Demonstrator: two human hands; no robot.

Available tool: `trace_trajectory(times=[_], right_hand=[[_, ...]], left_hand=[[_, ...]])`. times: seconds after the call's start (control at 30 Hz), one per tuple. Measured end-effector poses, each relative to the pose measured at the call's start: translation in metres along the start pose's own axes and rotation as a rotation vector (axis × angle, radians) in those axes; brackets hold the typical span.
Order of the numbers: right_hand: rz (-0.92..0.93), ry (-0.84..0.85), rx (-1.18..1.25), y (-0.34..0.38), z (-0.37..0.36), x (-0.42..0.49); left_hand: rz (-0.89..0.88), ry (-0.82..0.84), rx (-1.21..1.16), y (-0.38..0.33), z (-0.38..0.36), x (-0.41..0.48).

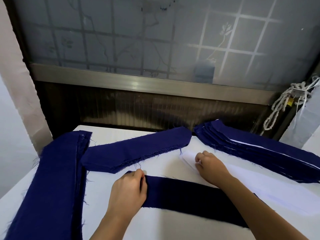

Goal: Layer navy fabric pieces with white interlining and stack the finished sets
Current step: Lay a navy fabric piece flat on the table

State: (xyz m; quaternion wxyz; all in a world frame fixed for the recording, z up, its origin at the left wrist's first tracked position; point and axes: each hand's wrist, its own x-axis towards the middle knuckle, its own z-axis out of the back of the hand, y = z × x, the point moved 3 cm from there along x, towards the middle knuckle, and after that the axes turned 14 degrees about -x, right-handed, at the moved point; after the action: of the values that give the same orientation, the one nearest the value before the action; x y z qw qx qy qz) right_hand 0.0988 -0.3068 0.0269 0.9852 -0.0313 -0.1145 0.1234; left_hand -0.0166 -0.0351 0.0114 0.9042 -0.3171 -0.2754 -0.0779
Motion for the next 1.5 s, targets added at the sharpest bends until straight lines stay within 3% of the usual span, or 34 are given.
trace_trajectory(times=[0.17, 0.5, 0.7, 0.9, 1.07, 1.23, 1.37, 1.5], right_hand=[[0.038, 0.091, -0.128, 0.007, -0.001, 0.014], [-0.191, 0.077, 0.243, -0.011, -0.006, 0.007], [-0.452, 0.152, 0.64, -0.027, -0.004, -0.006], [-0.576, 0.0, 0.851, -0.044, 0.017, -0.029], [-0.407, -0.036, 0.762, -0.015, 0.048, -0.043], [-0.128, -0.08, 0.604, 0.067, 0.073, -0.066], [0.08, -0.14, 0.412, 0.133, 0.061, -0.079], [0.206, -0.164, 0.47, 0.164, 0.036, -0.08]], left_hand=[[0.033, 0.013, -0.038, 0.003, -0.003, 0.0], [0.089, 0.02, -0.055, 0.008, -0.005, 0.0], [0.078, 0.07, -0.017, 0.006, -0.007, 0.0], [0.085, 0.082, 0.007, 0.004, -0.006, 0.0], [0.043, 0.055, -0.012, 0.001, -0.004, 0.0], [-0.011, 0.065, -0.207, 0.0, 0.001, -0.004], [-0.052, 0.033, -0.411, 0.004, 0.006, -0.007], [0.01, 0.098, -0.396, 0.005, 0.004, -0.004]])
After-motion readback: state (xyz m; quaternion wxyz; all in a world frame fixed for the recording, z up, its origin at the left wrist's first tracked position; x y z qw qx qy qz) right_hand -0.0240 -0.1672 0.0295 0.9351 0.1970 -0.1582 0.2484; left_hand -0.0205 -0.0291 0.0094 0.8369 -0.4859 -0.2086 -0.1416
